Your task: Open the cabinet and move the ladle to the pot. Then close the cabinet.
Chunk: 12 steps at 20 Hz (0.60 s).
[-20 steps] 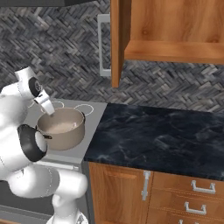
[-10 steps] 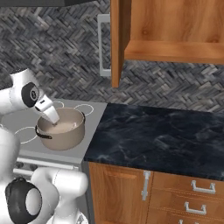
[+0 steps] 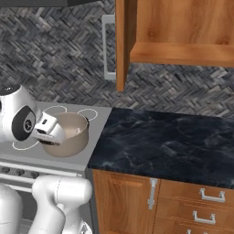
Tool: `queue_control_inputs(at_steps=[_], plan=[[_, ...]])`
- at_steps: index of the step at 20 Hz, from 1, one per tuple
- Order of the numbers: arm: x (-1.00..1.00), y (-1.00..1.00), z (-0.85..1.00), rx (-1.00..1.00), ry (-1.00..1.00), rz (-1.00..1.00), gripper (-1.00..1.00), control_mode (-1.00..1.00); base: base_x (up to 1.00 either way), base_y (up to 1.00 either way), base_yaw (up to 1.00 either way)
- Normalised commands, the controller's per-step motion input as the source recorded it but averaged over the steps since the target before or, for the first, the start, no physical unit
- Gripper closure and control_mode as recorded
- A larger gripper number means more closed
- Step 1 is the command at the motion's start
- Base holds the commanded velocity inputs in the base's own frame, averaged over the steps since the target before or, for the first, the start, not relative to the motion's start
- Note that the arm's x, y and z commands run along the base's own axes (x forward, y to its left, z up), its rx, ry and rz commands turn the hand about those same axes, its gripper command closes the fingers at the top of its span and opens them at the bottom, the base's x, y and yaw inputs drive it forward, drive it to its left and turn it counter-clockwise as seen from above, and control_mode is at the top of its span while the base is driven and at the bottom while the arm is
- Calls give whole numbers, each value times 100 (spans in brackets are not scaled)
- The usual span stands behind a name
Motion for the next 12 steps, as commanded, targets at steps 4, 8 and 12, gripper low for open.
queue_control_inputs(at_steps=[4,8,12], plan=[[-21,-4,4,0,0,11,-100,-100,0,0,0],[-25,0,0,-3,0,4,-100,-100,0,0,0],[0,0,0,0,0,0,-100,100,-96,-32,1]])
